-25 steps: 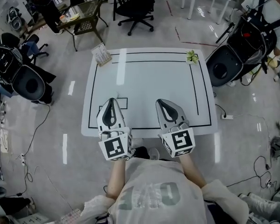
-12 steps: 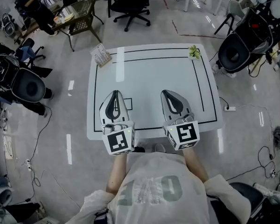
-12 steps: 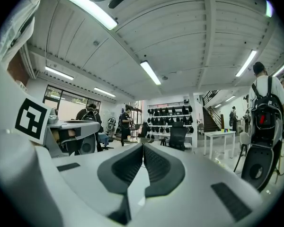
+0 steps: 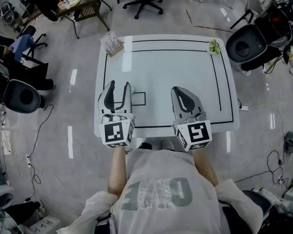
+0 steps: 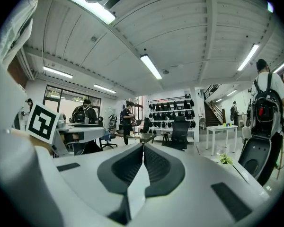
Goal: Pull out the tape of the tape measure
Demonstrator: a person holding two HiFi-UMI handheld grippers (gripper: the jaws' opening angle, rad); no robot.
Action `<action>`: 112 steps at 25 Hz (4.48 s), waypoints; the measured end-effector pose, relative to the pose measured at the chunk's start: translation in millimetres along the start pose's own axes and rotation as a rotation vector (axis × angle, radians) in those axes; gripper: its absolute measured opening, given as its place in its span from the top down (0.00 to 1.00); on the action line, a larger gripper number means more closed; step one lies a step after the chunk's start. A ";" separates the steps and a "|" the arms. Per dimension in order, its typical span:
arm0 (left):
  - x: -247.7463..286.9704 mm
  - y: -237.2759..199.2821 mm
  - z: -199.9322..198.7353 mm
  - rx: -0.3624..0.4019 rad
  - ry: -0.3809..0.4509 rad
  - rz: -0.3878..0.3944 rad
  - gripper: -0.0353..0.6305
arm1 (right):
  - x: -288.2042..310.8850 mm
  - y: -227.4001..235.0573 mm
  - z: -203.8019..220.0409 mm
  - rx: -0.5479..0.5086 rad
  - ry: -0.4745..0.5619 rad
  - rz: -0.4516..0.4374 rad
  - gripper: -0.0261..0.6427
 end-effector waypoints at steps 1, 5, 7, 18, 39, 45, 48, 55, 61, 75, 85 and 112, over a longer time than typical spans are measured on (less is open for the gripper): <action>2.8 -4.5 6.1 -0.006 -0.019 0.009 0.65 | 3.4 -1.3 1.2 0.002 -0.004 -0.001 0.92; 12.8 -17.1 28.2 0.001 -0.089 0.052 0.55 | 15.6 -6.0 4.1 0.011 -0.019 -0.004 0.92; 17.2 -20.7 40.0 0.017 -0.118 0.077 0.52 | 20.6 -8.0 5.3 0.013 -0.028 -0.004 0.92; 46.6 -18.5 143.9 0.159 -0.408 0.309 0.47 | 40.6 -14.7 17.3 0.019 -0.103 0.005 0.92; 75.5 -10.4 207.0 0.288 -0.625 0.486 0.56 | 39.5 -12.3 30.0 0.036 -0.183 0.114 0.92; 77.4 -9.7 210.0 0.304 -0.653 0.493 0.57 | 39.2 -15.7 32.3 0.032 -0.199 0.115 0.92; 76.6 -8.9 209.9 0.307 -0.652 0.493 0.57 | 35.2 -15.8 32.4 0.032 -0.197 0.119 0.92; 77.2 -9.2 211.5 0.319 -0.654 0.528 0.60 | 31.5 -17.4 34.7 0.036 -0.197 0.125 0.92; 77.6 -9.3 211.8 0.311 -0.662 0.526 0.60 | 26.2 -18.5 35.6 0.034 -0.197 0.126 0.92; 101.1 -15.3 158.5 0.307 -0.570 0.415 0.60 | 34.4 -11.0 17.9 -0.011 -0.142 0.093 0.92; 98.9 -6.1 46.1 0.258 -0.307 0.291 0.60 | 41.6 0.5 -8.4 -0.075 -0.049 0.049 0.92; 22.5 38.7 -44.2 0.255 -0.049 0.307 0.60 | 19.1 -2.5 -23.4 -0.106 0.040 -0.033 0.91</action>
Point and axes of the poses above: the fingertips, and each gripper's own axes: x forward along the fingers, y to its right, z out of its underside, the point moved 6 cm from there along -x, backward along the fingers, and after that the axes turned 13 degrees about -z, right-handed, at the moved point
